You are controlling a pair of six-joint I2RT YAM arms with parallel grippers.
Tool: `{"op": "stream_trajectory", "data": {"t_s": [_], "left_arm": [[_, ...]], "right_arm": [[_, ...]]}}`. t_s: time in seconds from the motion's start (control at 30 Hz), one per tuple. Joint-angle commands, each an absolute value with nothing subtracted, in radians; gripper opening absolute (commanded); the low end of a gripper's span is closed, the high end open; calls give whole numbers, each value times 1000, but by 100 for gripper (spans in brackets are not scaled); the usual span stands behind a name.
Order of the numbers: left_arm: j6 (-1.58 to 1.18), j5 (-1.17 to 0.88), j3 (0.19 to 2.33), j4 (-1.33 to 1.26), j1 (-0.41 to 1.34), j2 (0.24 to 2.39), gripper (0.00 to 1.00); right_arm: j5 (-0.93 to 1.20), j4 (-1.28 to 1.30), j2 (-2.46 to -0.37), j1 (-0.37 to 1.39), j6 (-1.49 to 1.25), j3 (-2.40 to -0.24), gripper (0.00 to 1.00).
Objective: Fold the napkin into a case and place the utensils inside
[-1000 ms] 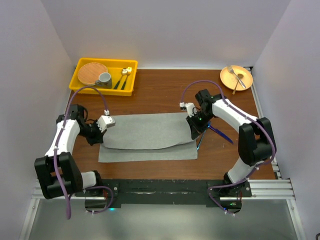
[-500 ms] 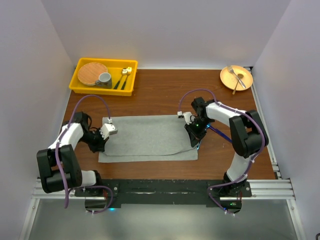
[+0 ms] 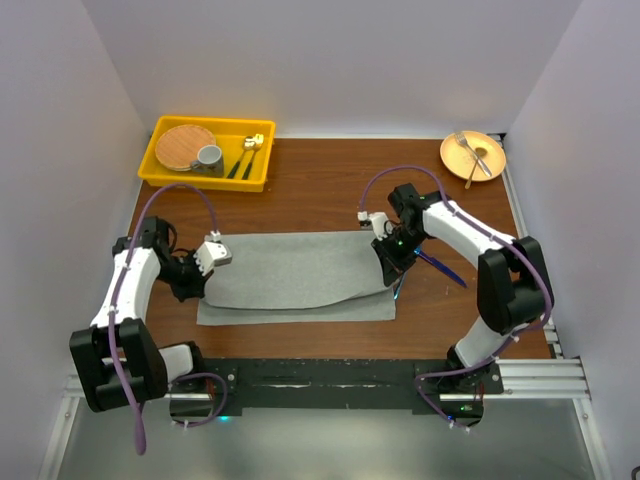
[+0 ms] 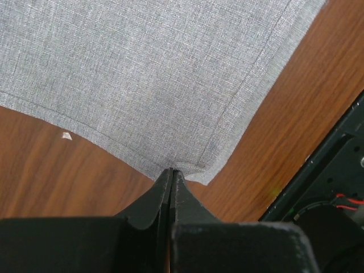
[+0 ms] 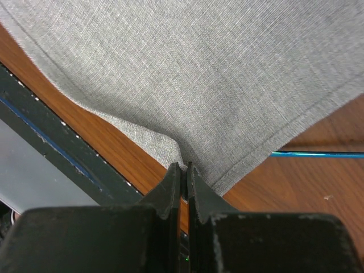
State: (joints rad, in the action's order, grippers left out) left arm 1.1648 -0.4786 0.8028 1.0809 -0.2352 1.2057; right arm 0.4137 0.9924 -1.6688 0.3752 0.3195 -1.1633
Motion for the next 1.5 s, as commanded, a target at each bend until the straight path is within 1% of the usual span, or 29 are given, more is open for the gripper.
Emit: {"op": "stream_trajectory", "data": {"t_s": [0.0,0.27,0.47,0.6,0.73,0.83,1.03,1.27,1.47], "left_arm": [[1219,-450,785,1129,-244,1195,0],[1213,-411,706,1048,-242,1241,0],[1184,-419,677,993,-242,1282,0],[1183,-419,675,982,-244,1282,0],[1180,-436,721,1032,-242,1272,0],[1192,-446,764,1098,-244,1243,0],[1224,-436,773,1170,-244,1134,0],[1209,-433,739,1109,-242,1169,0],[1219,-414,716,1069,-242,1216,0]], "right_arm": [[429,1031,-1684,383,333,-1190,0],[408,994,-1810,440,342,-1163,0],[384,960,-1848,445,331,-1181,0],[379,963,-1844,446,337,-1180,0],[380,992,-1815,446,345,-1190,0],[370,1017,-1773,445,356,-1193,0],[383,1057,-1717,446,357,-1206,0],[410,1040,-1764,475,342,-1204,0],[385,1003,-1821,500,337,-1187,0]]}}
